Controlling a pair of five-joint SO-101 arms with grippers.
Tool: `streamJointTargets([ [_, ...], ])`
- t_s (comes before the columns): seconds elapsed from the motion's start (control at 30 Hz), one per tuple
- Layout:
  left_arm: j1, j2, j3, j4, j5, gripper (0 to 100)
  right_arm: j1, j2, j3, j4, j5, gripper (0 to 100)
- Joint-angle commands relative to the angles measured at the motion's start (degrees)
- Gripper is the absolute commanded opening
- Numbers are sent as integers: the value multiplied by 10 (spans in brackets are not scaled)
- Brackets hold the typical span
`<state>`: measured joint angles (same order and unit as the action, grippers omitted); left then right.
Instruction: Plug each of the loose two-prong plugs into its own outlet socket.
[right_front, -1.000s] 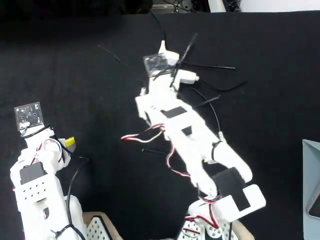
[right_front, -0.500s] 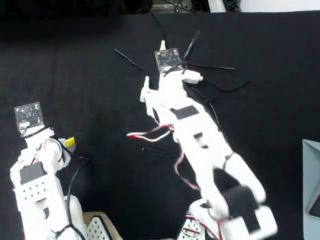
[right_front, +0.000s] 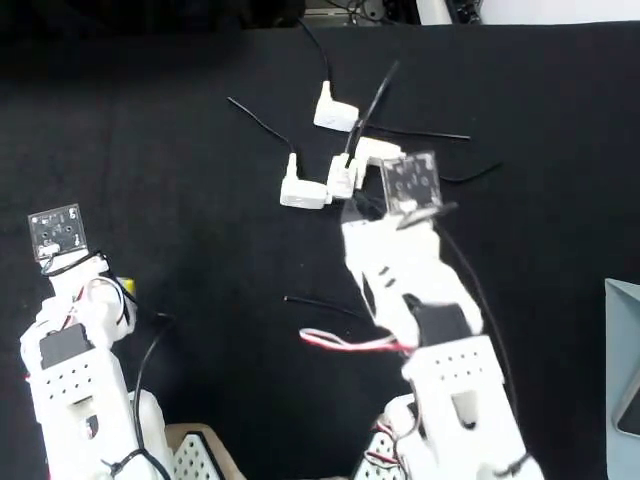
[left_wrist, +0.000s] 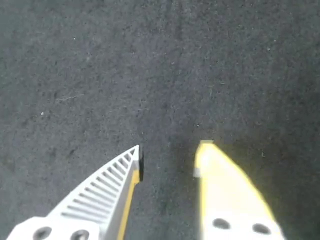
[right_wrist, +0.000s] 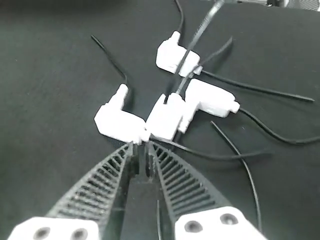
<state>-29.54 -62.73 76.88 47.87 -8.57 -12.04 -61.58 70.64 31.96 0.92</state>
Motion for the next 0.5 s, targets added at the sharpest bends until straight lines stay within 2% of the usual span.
streamJointTargets([
  [0.0, 22, -11, -7, -6, 1, 35, 21, -73, 9, 61, 6, 25],
  [0.2, 44, -93, 29, -6, 4, 29, 37, -164, 37, 150, 5, 25],
  [0.47, 75, -320, 122, 13, 5, 29, 38, -291, 140, 155, 5, 25],
])
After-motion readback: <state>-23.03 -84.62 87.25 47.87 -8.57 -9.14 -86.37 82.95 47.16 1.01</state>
